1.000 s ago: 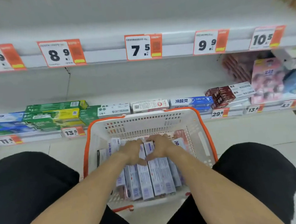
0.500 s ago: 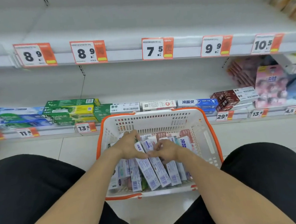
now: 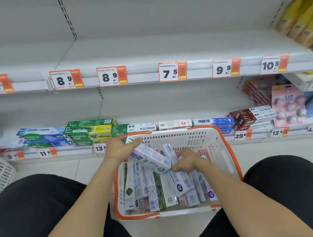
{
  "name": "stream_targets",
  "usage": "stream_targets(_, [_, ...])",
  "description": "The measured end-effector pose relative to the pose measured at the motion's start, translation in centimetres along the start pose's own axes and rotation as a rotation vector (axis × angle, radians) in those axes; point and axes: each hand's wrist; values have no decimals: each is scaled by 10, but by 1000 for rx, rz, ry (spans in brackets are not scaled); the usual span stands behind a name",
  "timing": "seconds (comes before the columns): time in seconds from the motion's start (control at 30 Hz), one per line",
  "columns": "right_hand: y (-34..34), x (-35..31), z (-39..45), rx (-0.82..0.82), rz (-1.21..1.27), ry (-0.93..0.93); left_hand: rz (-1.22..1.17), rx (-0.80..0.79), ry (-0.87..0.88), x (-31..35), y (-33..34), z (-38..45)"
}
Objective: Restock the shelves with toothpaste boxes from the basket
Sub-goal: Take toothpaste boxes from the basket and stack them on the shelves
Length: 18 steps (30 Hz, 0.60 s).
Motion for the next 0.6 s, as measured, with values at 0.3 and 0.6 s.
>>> stream_targets(0.3, [-163,-40,-94,-24,532,-338,-455,-204,-44,101,-69,-12])
stream_targets(0.6, [-216,-79,-93,-46,608,-400,-330,-247,58,154,-37,9])
Point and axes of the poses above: each hand's wrist, its own z-axis towards the middle knuckle, its own y-axis out of the palm, x = y × z, and after that the axes turned 3 degrees about y, right-handed
